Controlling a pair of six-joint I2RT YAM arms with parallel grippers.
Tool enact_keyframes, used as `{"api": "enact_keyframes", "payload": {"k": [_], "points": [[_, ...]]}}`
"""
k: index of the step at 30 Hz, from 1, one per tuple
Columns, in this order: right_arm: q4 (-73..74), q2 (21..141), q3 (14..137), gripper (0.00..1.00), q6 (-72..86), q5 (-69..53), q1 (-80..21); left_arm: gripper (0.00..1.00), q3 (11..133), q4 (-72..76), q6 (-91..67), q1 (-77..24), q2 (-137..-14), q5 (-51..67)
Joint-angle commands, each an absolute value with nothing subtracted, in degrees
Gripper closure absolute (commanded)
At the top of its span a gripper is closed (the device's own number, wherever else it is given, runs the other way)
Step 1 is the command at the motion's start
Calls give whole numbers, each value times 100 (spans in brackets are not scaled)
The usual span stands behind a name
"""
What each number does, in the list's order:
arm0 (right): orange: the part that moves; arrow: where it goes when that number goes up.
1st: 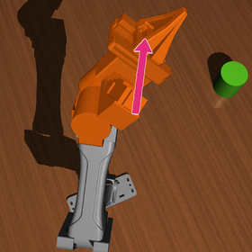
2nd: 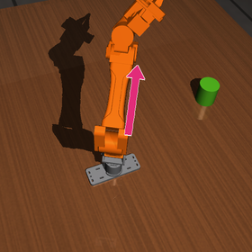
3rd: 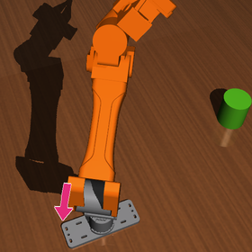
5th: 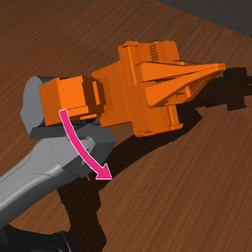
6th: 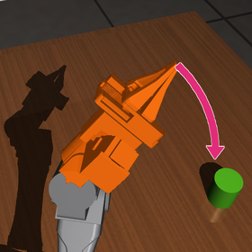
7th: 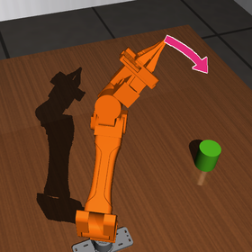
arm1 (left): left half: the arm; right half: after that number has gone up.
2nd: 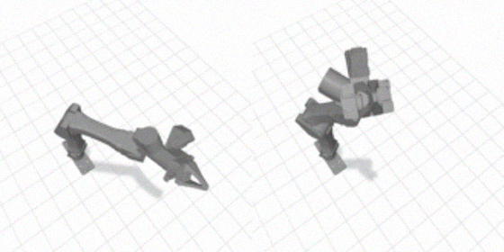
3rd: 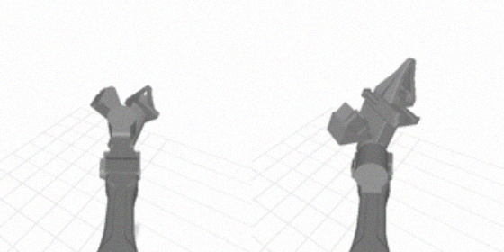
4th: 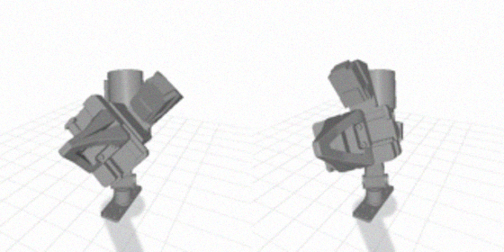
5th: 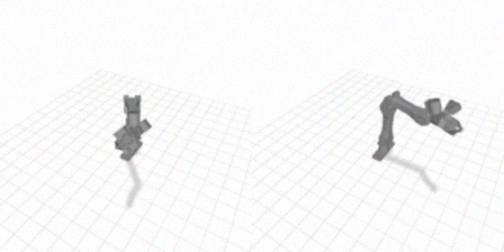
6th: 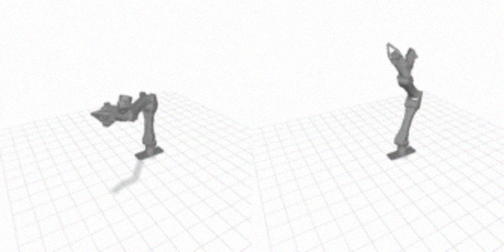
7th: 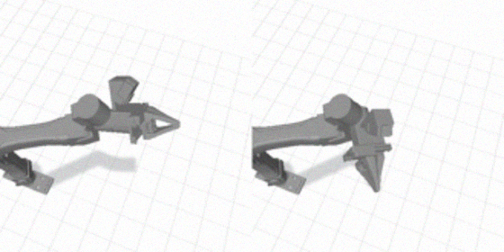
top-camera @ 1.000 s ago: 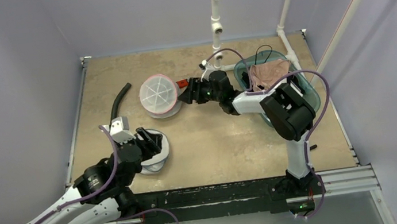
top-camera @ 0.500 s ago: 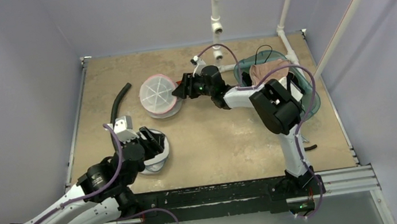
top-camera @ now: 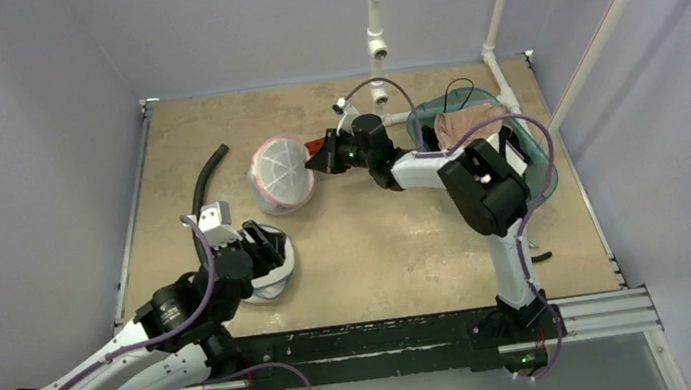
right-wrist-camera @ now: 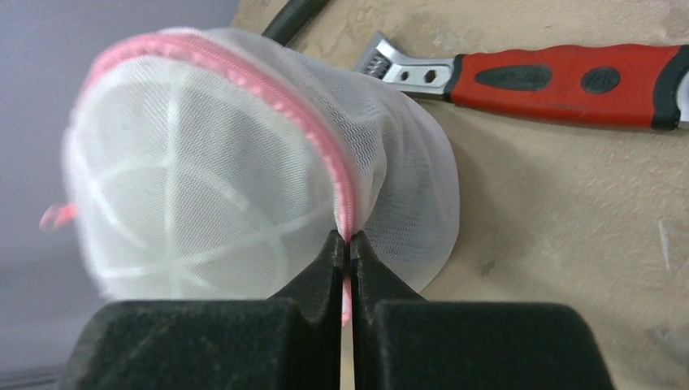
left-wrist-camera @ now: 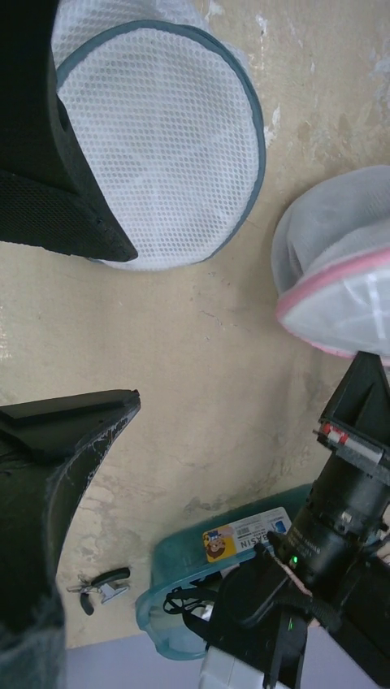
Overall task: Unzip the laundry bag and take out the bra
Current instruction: Pick up the laundry bag at the center of the board.
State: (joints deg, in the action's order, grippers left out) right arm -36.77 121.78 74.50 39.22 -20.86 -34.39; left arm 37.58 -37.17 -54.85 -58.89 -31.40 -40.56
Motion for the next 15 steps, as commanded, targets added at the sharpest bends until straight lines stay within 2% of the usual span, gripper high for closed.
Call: {"api": "enact_keyframes", "payload": {"k": [1, 5, 15], "points": [[-3590, 11049, 7320, 100, 3752, -2439, -3459, 43, 4098, -3825, -5388, -5861, -3094, -4396], [-2906, 10157, 7207, 100, 3363, -2393, -3453, 43, 4524, -3845, -5133, -5862, -3017, -4816], [-1084, 7481, 5801, 100, 2532, -1983, -3454, 40, 4865, -3063, -4188, -5863, -2994, -5343]]}}
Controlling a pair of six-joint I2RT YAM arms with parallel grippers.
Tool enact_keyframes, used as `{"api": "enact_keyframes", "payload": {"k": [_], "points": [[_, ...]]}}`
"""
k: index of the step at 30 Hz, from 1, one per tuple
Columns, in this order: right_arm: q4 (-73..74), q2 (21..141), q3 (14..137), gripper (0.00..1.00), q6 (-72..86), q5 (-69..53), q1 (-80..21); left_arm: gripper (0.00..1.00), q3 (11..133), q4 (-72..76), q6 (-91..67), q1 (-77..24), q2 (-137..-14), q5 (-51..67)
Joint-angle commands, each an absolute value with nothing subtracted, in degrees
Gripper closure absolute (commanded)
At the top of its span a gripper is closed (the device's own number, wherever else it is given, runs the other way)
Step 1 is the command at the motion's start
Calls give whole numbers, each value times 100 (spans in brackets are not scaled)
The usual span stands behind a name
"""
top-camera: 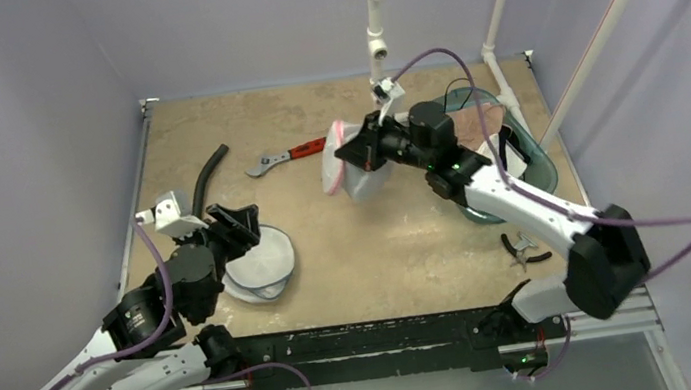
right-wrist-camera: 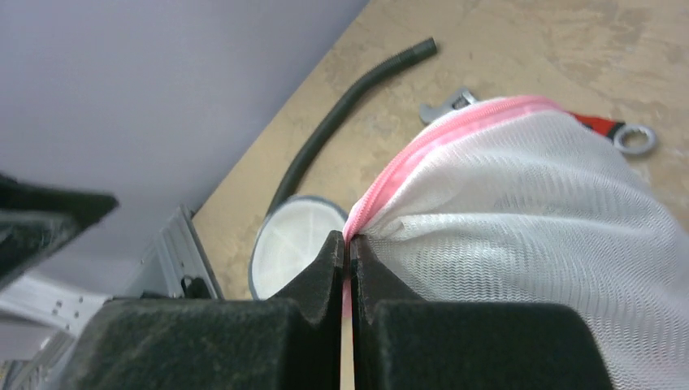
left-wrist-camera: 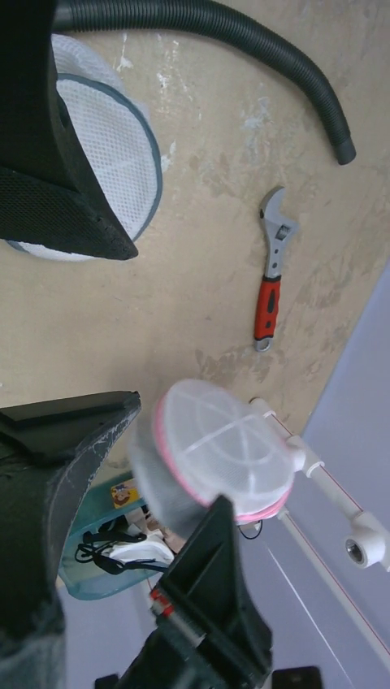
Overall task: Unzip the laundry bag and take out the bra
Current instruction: Pick up the laundry bag at the center of the board.
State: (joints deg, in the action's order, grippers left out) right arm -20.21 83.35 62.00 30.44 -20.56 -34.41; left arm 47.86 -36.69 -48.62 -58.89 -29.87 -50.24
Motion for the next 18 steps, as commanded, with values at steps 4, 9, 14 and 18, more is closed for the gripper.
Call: {"api": "enact_keyframes", "payload": {"k": [4, 9, 14, 18], "points": [[-351, 6511, 5490, 100, 2230, -2077, -3450, 35, 4578, -2226, -3702, -5866, -3416, -4808], [-706, 5732, 4908, 100, 2524, -2970, -3459, 35, 4525, -1925, -4223, -5862, -4124, -4036], [-960, 5411, 3730, 100, 2877, -2967, -3454, 35, 4142, -1739, -4483, -5866, -3893, -4033], [-915, 5018, 2715, 100, 3329, -1669, -3454, 35, 3787, -1699, -4594, -5865, -3733, -3982]]}}
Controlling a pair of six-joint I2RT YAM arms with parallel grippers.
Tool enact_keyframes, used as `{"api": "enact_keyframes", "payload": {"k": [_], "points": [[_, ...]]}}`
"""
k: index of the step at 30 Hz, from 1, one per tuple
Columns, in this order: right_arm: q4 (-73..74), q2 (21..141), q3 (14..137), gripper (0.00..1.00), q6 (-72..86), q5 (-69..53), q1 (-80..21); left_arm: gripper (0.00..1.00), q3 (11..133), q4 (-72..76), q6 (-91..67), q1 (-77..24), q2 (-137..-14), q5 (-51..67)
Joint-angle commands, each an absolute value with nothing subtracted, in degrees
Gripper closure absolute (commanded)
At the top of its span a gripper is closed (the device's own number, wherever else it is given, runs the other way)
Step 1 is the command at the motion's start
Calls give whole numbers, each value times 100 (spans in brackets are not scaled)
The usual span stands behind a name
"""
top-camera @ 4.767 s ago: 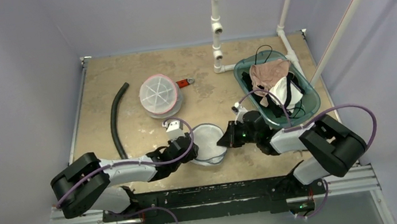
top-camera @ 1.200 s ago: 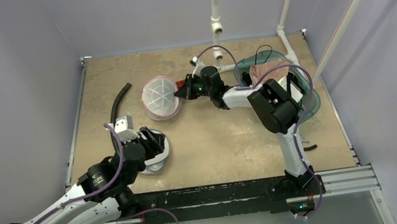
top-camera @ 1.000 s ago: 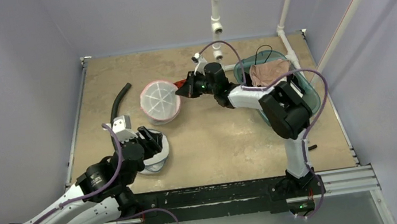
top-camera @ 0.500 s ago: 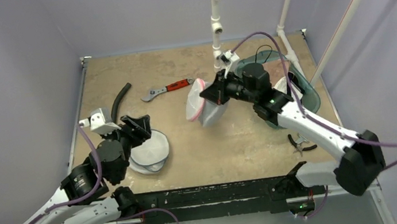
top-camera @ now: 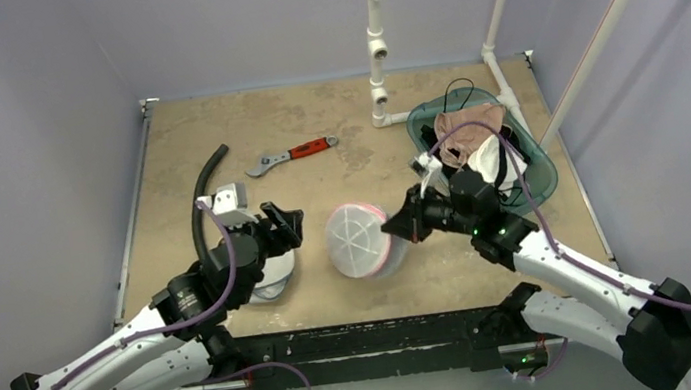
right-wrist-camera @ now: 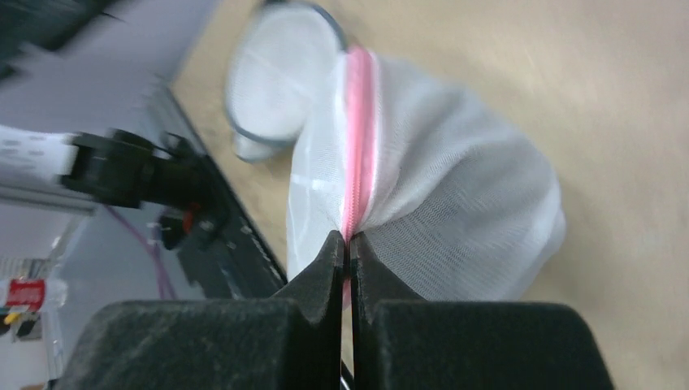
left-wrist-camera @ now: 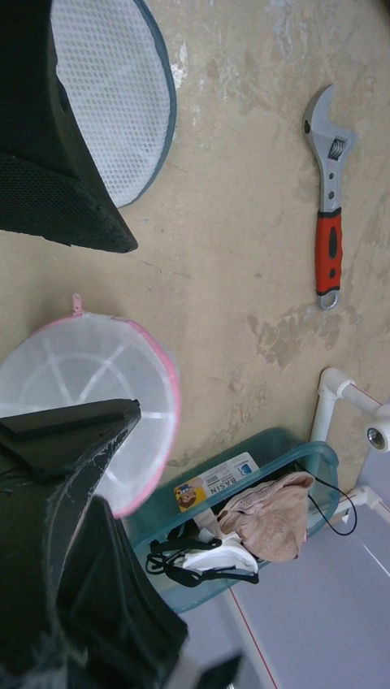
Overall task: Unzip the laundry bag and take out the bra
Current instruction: Place the laundry bag at the center of the board.
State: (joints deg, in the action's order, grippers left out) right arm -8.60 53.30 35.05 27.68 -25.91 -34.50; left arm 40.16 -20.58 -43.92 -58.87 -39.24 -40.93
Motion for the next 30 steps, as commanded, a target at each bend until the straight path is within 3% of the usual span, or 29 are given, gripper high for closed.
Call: {"api": "enact_keyframes", "payload": {"k": [1, 3, 4, 6, 7, 9, 13, 17, 23, 30], "points": [[-886, 4869, 2550, 100, 3488, -1411, -3458, 35, 3701, -1689, -4613, -5863, -3734, -3931], [-862, 4579, 2303, 100, 3679, -1109, -3454, 35, 3526, -1603, -4645, -5863, -3784, -3768], [-821, 4426, 2247, 91, 3709, -1040, -3454, 35, 3448, -1565, -4675, -5862, -3839, -3693], [-703, 4279, 2270, 60, 3686, -901, -3455, 35, 3315, -1452, -4710, -5865, -3929, -3523], [-532, 4185, 2324, 50, 3692, -825, -3454, 34, 3258, -1399, -4716, -5867, -3984, -3425], [-281, 4013, 2334, 40, 3797, -917, -3452, 34, 3152, -1197, -4682, -5868, -4061, -3185], [-136, 3461, 2040, 37, 4278, -1319, -3453, 31, 3045, -641, -4503, -5857, -4275, -2800], [-16, 2814, 1733, 37, 4748, -1337, -3462, 22, 3241, -150, -4001, -5644, -4637, -2476], [342, 2090, 1446, 37, 5019, -1189, -3459, 19, 3923, 269, -3171, -3863, -5886, 655], [321, 1765, 1242, 37, 5034, -1355, -3454, 15, 4898, 253, -2207, -3502, -7188, 2606]]}}
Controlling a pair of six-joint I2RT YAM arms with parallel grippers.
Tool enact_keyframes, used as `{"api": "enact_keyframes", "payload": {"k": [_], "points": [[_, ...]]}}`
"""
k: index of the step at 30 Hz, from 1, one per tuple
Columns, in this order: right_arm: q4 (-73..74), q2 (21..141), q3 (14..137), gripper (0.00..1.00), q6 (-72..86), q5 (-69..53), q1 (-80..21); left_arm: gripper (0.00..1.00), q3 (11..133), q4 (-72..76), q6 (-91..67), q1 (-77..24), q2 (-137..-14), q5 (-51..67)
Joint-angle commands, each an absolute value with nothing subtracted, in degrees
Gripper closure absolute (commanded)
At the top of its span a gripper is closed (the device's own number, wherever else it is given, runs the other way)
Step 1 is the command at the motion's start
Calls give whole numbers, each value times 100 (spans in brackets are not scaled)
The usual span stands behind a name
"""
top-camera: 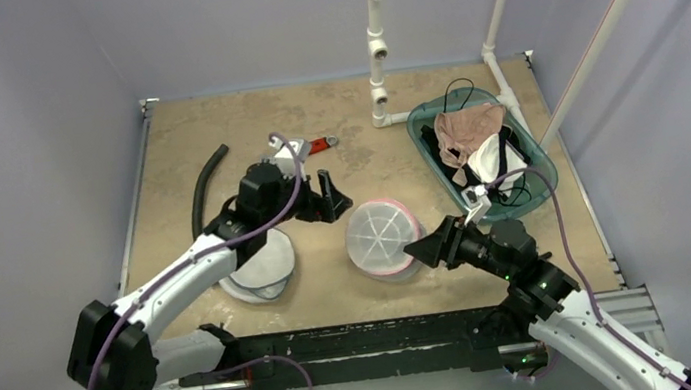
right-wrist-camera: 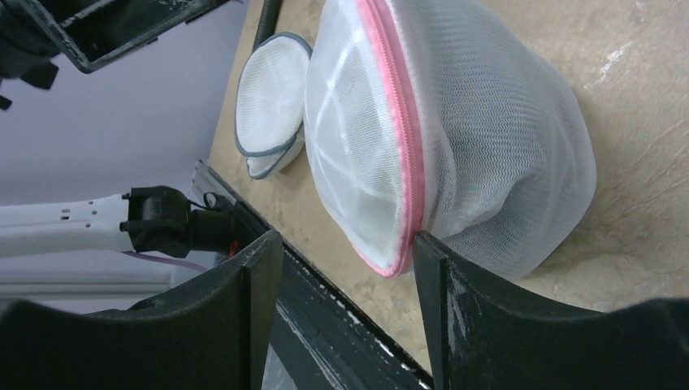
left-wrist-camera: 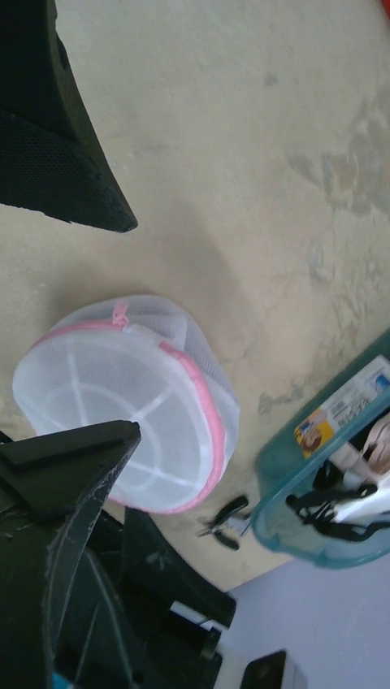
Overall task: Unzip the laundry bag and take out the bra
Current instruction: Place the laundry bag at the center of the board.
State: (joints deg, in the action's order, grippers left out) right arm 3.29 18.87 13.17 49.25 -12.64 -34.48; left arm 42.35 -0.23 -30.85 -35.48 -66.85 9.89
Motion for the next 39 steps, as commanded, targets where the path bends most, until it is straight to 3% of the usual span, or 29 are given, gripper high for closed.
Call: {"api": "enact_keyframes", "payload": {"k": [1, 8, 12, 20, 24, 27, 35, 39], "points": [[309, 1779, 1240, 37, 5016, -1376, -3455, 15, 5041, 274, -2053, -3497, -7396, 2785], [382, 1926, 1397, 37, 4752, -1384, -3455, 16, 6091, 17, -1078, -3489, -8760, 3889], [557, 1925, 1488, 37, 4611, -1128, -3454, 20, 6197, -548, -1179, -3495, -8904, 3356], [761, 1826, 1587, 38, 4566, -702, -3455, 16, 3524, 1027, -4447, -3644, -5863, 979], [673, 1978, 1563, 41, 4595, -739, -3455, 10, 3080, 1074, -4303, -3887, -5238, 697], [648, 2092, 1570, 41, 4578, -824, -3454, 7, 3961, 806, -3190, -3868, -5653, 1001], [605, 2071, 1563, 41, 4502, -940, -3455, 13, 7451, -1822, 141, -3803, -8981, 4274], [551, 2136, 1572, 41, 4438, -928, -3457, 15, 7873, -2401, 1145, -3806, -9574, 4507]]}}
